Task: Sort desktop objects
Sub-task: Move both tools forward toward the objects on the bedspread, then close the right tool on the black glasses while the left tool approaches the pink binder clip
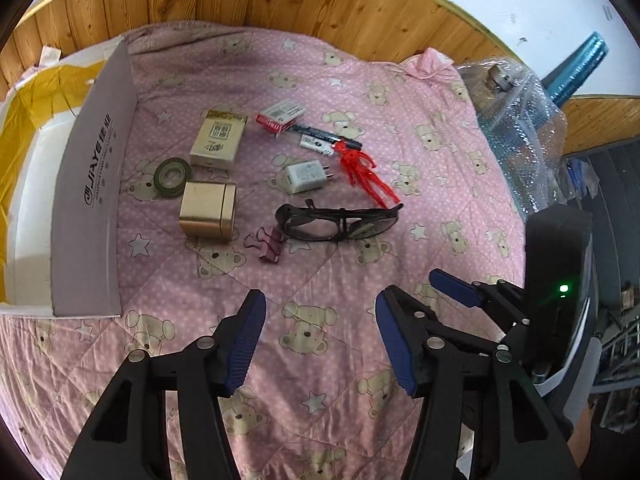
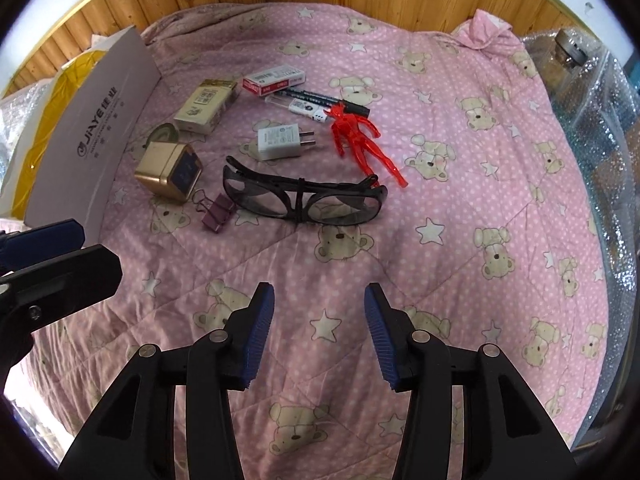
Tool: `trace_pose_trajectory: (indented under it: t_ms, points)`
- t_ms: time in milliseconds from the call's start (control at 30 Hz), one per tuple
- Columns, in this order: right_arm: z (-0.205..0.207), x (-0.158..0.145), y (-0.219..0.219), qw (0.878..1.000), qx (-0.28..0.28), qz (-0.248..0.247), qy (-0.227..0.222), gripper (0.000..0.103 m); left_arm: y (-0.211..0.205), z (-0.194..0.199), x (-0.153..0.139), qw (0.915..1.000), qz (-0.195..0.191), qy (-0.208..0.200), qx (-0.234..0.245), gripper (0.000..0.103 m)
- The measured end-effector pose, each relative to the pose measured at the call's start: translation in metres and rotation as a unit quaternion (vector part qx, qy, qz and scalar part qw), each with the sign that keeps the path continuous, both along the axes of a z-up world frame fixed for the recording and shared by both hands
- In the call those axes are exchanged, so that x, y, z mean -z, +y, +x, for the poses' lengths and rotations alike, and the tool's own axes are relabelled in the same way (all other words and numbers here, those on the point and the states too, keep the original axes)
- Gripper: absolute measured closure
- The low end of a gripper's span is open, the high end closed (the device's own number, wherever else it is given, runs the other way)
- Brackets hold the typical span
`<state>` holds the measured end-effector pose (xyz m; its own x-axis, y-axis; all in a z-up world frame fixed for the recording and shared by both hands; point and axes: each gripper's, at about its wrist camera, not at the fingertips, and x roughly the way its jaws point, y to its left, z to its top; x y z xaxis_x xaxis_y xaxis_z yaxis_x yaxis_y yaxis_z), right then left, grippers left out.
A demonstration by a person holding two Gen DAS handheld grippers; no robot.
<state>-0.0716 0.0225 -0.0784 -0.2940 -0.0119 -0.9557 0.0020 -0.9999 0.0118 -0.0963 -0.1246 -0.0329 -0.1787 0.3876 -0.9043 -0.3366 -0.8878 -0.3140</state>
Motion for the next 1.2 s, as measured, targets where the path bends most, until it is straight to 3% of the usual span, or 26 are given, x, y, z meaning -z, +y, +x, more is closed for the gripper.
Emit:
trace_pose_trajectory:
  t_ms: [200,367,767,800,867,900,933,967,1167,1200]
  points:
    - [-0.013,0.012,0.011,1.0,0.016,-0.013,-0.006,0.049,-0.009,-0.019,0.032,0.9993,-0.009,-0.033,-0.015,0.04]
    - [-0.029,0.024,0.029,0.998,0.045,-0.046,-0.011,0.046,-0.02,-0.037,0.056,0.9973,0.006,-0.063,-0.038,0.039]
    - [-0.083,0.062,0.05,0.993,0.071,-0.094,-0.031,0.044,0.007,-0.081,0.106,0.9963,-0.014,-0.083,-0.02,0.04]
    - [-0.086,0.065,0.052,0.991,0.074,-0.107,-0.035,0.054,0.007,-0.083,0.111,0.9961,-0.02,-0.083,-0.02,0.041]
    - [-0.088,0.067,0.057,0.989,0.08,-0.119,-0.037,0.062,0.002,-0.085,0.119,0.9954,-0.037,-0.083,-0.029,0.059]
    - [-0.088,0.066,0.059,0.989,0.081,-0.122,-0.033,0.07,-0.006,-0.086,0.124,0.9941,-0.037,-0.093,-0.042,0.059]
    - [-0.088,0.065,0.061,0.989,0.081,-0.12,-0.029,0.087,-0.015,-0.087,0.127,0.9926,-0.025,-0.102,-0.06,0.06]
    - [-0.088,0.063,0.062,0.989,0.081,-0.122,-0.027,0.094,-0.024,-0.088,0.127,0.9913,-0.016,-0.105,-0.078,0.06]
    - [-0.081,0.047,0.066,0.987,0.086,-0.134,-0.009,0.086,-0.051,-0.076,0.118,0.9882,0.014,-0.112,-0.103,0.06]
    - [-0.08,0.038,0.059,0.988,0.065,-0.14,0.006,0.067,-0.051,-0.075,0.117,0.988,0.018,-0.115,-0.102,0.059]
